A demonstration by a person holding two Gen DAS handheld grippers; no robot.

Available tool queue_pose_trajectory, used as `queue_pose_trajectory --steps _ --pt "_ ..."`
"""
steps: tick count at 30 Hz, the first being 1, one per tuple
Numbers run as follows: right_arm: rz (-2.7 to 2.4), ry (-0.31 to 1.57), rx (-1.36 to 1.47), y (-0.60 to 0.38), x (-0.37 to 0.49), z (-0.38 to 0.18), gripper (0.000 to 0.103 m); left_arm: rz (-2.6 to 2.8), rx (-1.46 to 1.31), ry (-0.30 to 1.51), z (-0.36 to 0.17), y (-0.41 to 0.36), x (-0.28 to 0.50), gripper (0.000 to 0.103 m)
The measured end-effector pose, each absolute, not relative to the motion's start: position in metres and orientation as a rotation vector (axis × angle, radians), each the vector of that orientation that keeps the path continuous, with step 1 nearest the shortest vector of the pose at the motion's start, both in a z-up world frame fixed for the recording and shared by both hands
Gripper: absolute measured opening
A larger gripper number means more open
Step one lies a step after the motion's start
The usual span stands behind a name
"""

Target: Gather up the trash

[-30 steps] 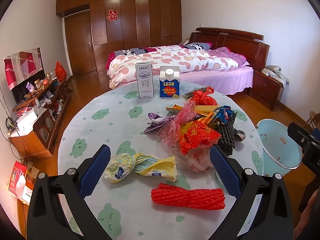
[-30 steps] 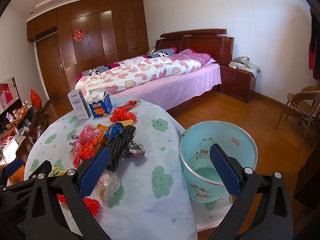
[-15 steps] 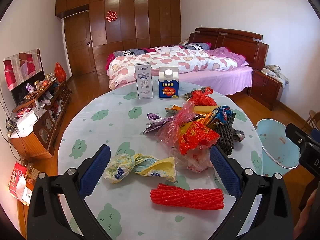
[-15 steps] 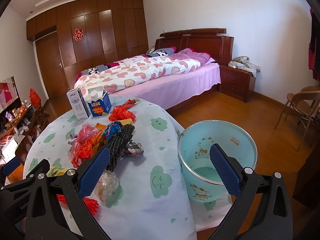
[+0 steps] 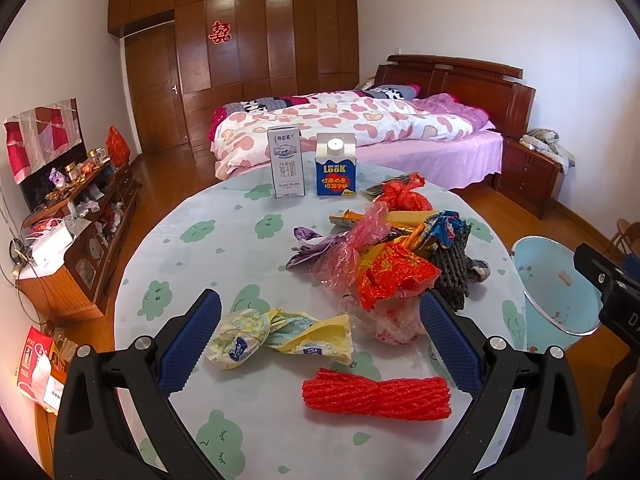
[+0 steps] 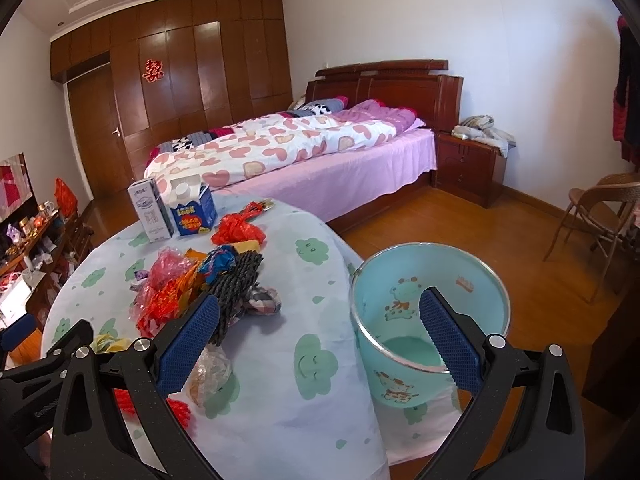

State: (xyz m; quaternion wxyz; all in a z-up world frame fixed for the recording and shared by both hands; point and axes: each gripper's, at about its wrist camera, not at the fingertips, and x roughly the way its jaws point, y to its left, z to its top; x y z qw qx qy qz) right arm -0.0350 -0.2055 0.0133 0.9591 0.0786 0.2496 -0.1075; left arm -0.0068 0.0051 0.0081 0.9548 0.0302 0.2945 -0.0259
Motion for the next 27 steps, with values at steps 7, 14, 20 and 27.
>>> queue_pose_trajectory --steps 7,14,20,27 --pt "-0.247 0.5 0.125 -0.216 -0.03 -0.001 0.098 -0.133 0.088 0.613 -0.002 0.017 -0.006 0.097" --pt "-0.19 0.556 0.104 -0.208 -0.022 -0.012 0.097 -0.245 0.134 0.675 -0.032 0.036 -0.012 0.097" --pt "-0.129 0.605 0.098 -0.197 -0.018 -0.016 0.08 -0.332 0.077 0.777 -0.058 0.033 -0.004 0.092" --pt "-0.093 0.632 0.117 -0.193 -0.015 -0.02 0.08 -0.389 0.023 0.846 -0.081 0.029 0.009 0.074"
